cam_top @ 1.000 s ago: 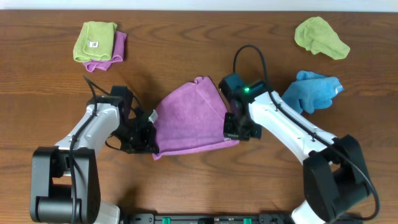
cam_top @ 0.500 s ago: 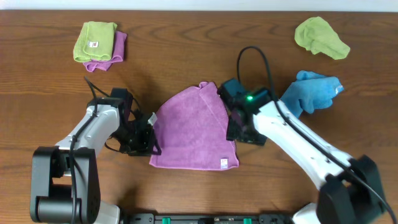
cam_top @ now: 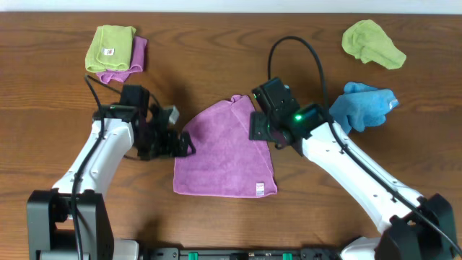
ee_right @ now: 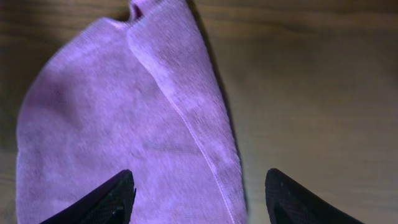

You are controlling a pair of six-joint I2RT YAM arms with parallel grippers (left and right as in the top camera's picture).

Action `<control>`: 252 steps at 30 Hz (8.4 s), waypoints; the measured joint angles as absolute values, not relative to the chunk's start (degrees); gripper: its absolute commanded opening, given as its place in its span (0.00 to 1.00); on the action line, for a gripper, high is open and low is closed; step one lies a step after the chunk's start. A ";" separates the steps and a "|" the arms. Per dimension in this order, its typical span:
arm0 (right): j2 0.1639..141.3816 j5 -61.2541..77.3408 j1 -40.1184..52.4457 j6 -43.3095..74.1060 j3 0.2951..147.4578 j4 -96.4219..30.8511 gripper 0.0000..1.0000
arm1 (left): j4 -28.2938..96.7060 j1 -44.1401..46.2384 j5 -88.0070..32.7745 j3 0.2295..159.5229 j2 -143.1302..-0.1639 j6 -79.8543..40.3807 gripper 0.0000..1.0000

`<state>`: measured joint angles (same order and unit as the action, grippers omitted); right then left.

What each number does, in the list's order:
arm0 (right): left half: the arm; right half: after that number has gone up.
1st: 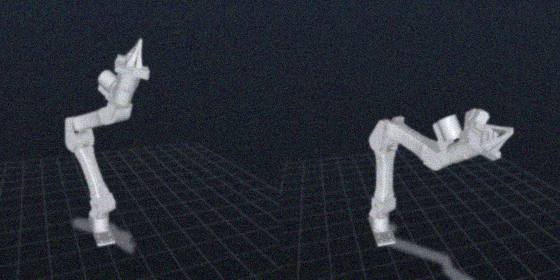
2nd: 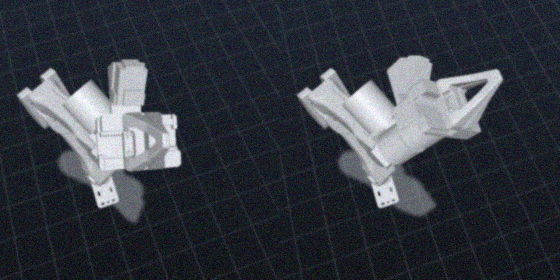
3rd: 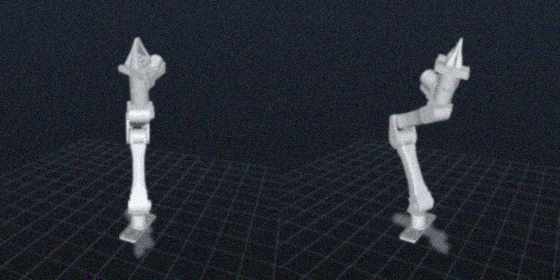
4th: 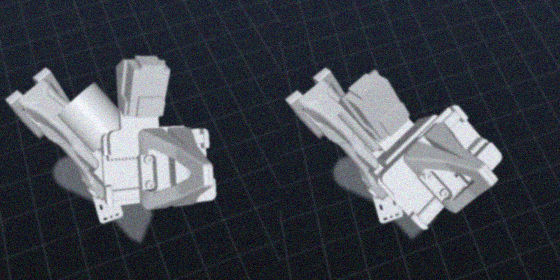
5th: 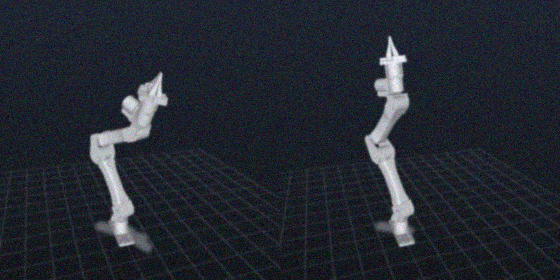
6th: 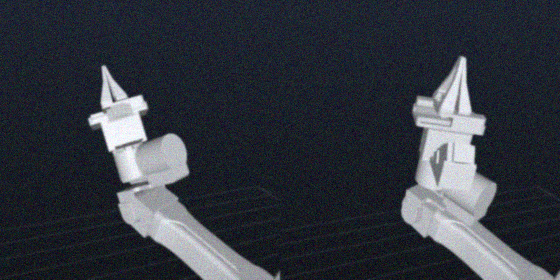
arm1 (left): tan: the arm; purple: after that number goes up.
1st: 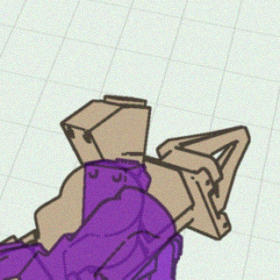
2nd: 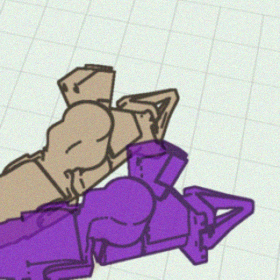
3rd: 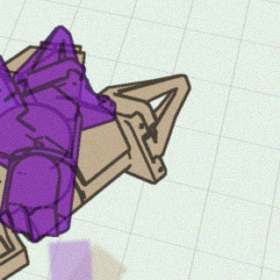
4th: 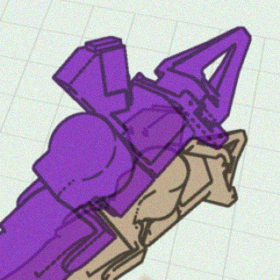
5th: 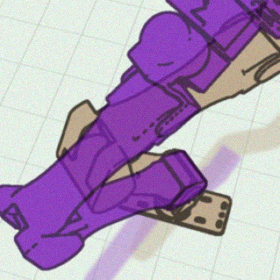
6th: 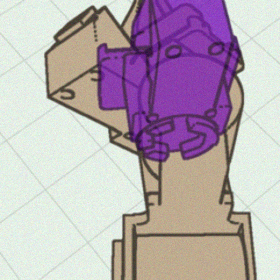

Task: Fold the cloth

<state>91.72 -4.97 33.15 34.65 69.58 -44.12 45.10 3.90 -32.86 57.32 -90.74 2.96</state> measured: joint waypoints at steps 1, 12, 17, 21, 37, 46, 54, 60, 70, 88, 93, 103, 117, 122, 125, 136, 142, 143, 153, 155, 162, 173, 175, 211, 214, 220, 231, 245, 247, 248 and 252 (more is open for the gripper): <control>92.64 -4.97 33.15 34.22 69.58 -43.09 0.68 | 43.09 4.01 -33.30 57.36 -90.76 1.72 0.62; 104.42 -4.95 33.15 30.92 71.99 -35.59 0.65 | 32.99 11.31 -34.46 57.39 -97.34 -6.15 0.06; 108.60 -4.99 33.19 28.80 79.02 -35.88 0.64 | 30.98 13.52 -32.34 57.39 -100.20 -8.40 0.06; 111.57 -4.97 33.28 27.81 82.37 -36.71 0.64 | 30.15 13.52 -31.09 57.39 -102.85 -9.26 0.06; 118.10 -8.45 35.77 26.04 83.53 -34.68 0.57 | 29.47 13.52 -31.11 57.39 -106.08 -10.76 0.06; 118.83 -9.93 35.75 25.91 83.53 -32.69 0.46 | 29.47 13.52 -31.31 57.39 -106.08 -11.60 0.06; 120.60 -12.03 35.75 25.58 84.84 -35.31 0.01 | 29.45 13.52 -31.29 57.39 -106.08 -11.81 0.06; 120.62 -21.87 35.70 26.44 94.43 -43.33 0.01 | 29.47 13.52 -31.27 57.39 -106.08 -11.81 0.06; 120.62 -31.57 28.99 31.66 95.96 -53.87 0.42 | 29.52 13.52 -31.27 57.39 -106.08 -11.84 0.06; 97.47 -8.93 27.24 31.16 96.27 -65.71 0.99 | 38.39 12.10 -30.41 59.77 -86.89 -15.68 0.95; 93.54 -6.37 26.02 31.14 90.85 -67.90 0.99 | 46.59 6.20 -29.80 59.77 -82.61 -19.38 0.95; 72.64 12.43 14.13 30.94 59.79 -50.92 0.99 | 46.92 4.64 -30.09 50.68 -81.87 -22.50 0.99; 71.61 24.16 12.45 29.43 57.87 -50.72 0.99 | 28.29 4.58 -37.85 33.15 -81.84 -30.41 0.95; 71.61 25.98 12.45 29.28 57.87 -52.18 0.99 | 16.12 4.51 -45.82 27.59 -80.42 -36.25 0.97; 71.61 26.22 12.45 29.28 57.87 -53.10 0.99 | 10.66 4.47 -48.75 25.06 -79.88 -39.33 0.83; 71.55 26.59 12.45 29.34 56.42 -53.08 0.99 | 5.93 4.54 -45.87 19.49 -81.03 -40.91 0.06; 71.61 28.12 12.45 33.61 43.24 -36.95 0.99 | 4.34 4.54 -46.78 19.42 -81.17 -39.40 0.06; 71.75 28.82 12.45 34.72 40.73 -33.61 0.99 | 4.51 4.54 -47.40 19.59 -81.23 -38.76 0.06; 78.19 31.16 12.47 45.69 31.03 -23.53 0.93 | 13.21 4.54 -50.11 27.42 -81.23 -32.45 0.06; 79.90 31.14 12.62 47.31 31.03 -21.76 0.94 | 13.32 4.54 -50.28 28.60 -81.23 -31.59 0.06; 86.43 34.22 17.26 53.84 32.27 -10.63 0.68 | 15.09 4.54 -50.65 29.02 -81.23 -31.00 0.06; 87.13 34.39 18.50 56.34 31.73 -1.43 0.01 | 15.59 4.56 -52.34 32.88 -81.28 -30.02 0.06; 84.51 34.52 18.50 56.23 33.95 -0.99 0.01 | 13.80 4.54 -52.51 37.32 -81.30 -29.91 0.06; 94.59 31.18 11.97 40.49 88.97 -32.71 0.01 | 28.18 -5.43 -59.22 82.70 -97.08 -18.98 0.06; 94.54 30.30 12.75 38.76 89.06 -38.83 0.01 | 36.56 -5.50 -59.22 82.89 -97.06 -14.44 0.06; 91.77 23.11 18.20 34.46 89.10 -54.87 0.01 | 59.92 -5.63 -52.99 82.94 -94.11 0.78 0.06; 79.64 13.34 30.74 37.74 89.19 -70.70 0.01 | 77.08 -5.56 -42.81 80.77 -78.65 7.79 0.06; 80.47 7.97 33.47 44.97 89.17 -72.99 0.01 | 69.69 -5.41 -42.89 72.07 -74.70 6.39 0.06; 81.87 6.85 33.47 45.08 89.17 -72.12 0.01 | 68.40 -5.41 -42.81 72.07 -75.05 5.80 0.06; 82.67 6.24 33.47 45.21 89.17 -71.53 0.01 | 67.64 -5.41 -42.76 72.07 -75.48 5.63 0.06; 86.63 3.16 33.47 45.28 89.14 -68.38 0.01 | 63.35 -5.41 -42.28 72.07 -78.48 4.38 0.06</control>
